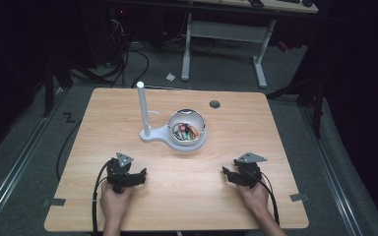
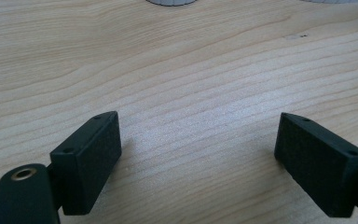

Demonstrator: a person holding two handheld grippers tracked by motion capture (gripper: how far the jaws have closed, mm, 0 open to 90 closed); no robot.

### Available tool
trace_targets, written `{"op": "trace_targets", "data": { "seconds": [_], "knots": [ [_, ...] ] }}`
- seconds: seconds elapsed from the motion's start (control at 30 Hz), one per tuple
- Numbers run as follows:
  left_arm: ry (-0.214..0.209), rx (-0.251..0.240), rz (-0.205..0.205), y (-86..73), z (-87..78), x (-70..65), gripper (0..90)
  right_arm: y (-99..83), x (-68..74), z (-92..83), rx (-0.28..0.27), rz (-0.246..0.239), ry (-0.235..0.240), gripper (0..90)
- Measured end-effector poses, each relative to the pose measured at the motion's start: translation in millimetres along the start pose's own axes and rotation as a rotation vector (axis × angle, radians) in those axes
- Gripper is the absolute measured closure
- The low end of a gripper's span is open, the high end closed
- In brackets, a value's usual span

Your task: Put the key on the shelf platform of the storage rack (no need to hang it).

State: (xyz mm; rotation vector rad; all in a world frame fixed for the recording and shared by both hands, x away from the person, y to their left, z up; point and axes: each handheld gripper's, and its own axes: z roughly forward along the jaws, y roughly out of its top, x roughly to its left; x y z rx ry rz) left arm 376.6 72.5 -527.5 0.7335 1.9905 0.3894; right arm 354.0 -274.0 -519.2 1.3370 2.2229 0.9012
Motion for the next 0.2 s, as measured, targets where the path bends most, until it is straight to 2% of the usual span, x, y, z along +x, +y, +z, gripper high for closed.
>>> {"op": "trace_targets", "data": {
  "seconds": [0.2],
  "knots": [
    [0.000, 0.000, 0.001, 0.0, 0.0, 0.0, 15.0, 0.0, 0.0, 0.1, 0.000, -0.002, 0.000, 40.7]
  ]
}}
